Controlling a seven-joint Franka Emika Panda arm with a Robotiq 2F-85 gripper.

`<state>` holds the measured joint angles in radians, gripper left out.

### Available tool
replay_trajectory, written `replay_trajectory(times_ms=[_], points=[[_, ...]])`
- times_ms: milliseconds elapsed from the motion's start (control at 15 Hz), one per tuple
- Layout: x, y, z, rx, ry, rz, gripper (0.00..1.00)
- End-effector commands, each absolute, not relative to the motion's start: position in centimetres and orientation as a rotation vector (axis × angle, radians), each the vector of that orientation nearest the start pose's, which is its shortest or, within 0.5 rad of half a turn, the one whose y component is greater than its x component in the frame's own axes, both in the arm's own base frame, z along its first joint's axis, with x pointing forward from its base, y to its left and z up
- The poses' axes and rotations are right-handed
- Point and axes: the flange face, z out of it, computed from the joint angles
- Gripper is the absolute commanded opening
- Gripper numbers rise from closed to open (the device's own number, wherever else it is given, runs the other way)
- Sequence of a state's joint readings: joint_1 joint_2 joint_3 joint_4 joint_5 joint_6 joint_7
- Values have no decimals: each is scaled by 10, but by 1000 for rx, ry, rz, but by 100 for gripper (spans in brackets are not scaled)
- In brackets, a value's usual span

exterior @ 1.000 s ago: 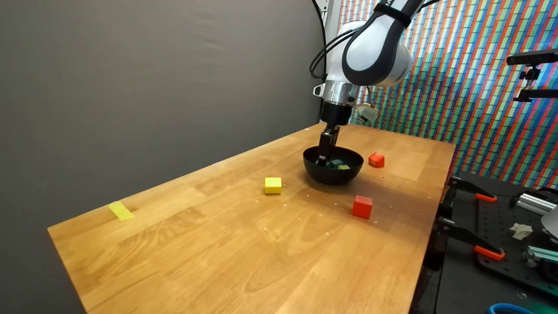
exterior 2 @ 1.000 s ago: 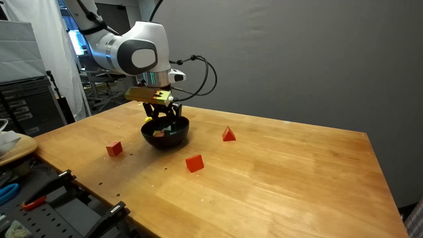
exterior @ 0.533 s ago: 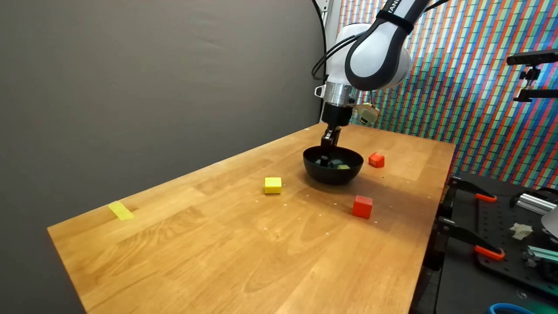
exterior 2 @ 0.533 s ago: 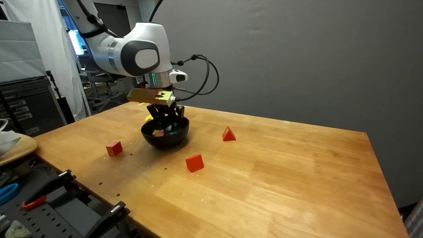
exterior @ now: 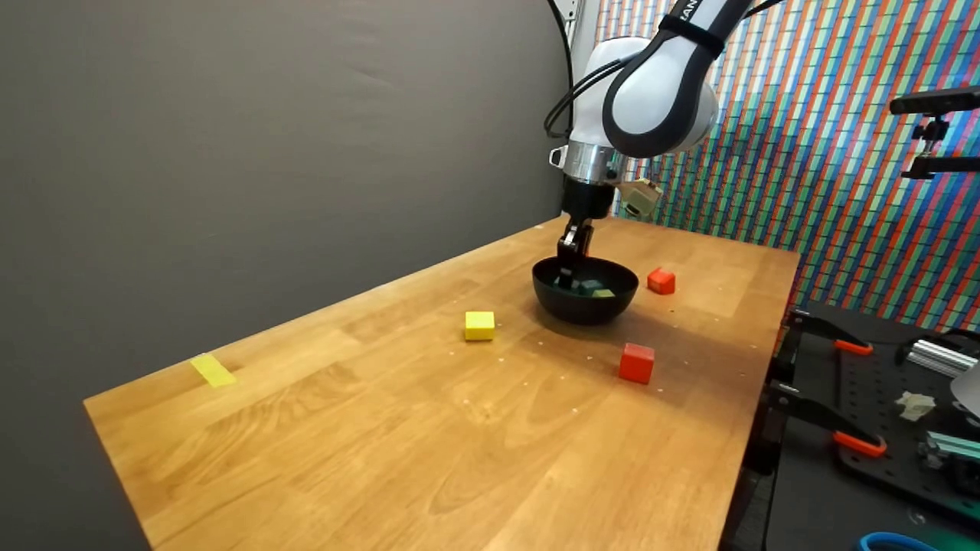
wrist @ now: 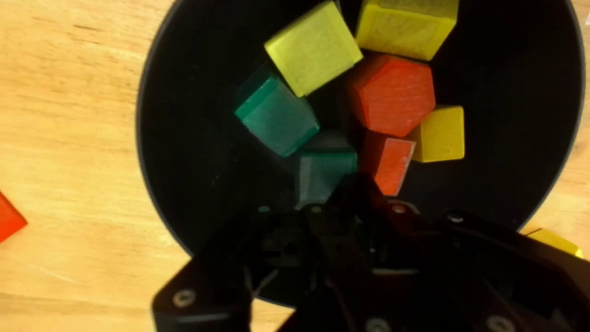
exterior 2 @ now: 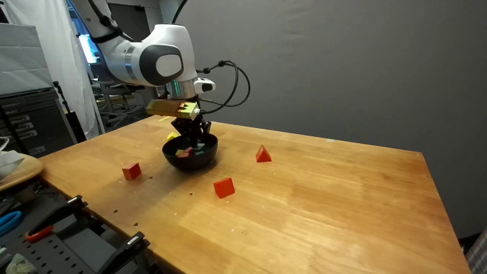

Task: Move the blocks in the black bowl and put them around the bowl

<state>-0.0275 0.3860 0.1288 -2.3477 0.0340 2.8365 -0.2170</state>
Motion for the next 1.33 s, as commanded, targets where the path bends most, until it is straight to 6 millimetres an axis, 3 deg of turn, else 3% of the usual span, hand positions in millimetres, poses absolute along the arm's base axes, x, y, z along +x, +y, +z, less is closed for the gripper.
replay_trajectory(times_ms=[0,67,133,200,733,1133,1200,1267], points=[[523,51,194,-3070,-392,-222,24],[522,50,195,-3080,-393,-226,33],[522,49,195,-3082,-391,-230,33],[522,47,196,-3092,-392,-238,39],[527,48,189,-3095,-362,-237,99],[533,50,171,-3097,-351,-190,99],[533,50,168,-3094,-347,-181,95],[534,50,164,-3096,-343,-172,74]])
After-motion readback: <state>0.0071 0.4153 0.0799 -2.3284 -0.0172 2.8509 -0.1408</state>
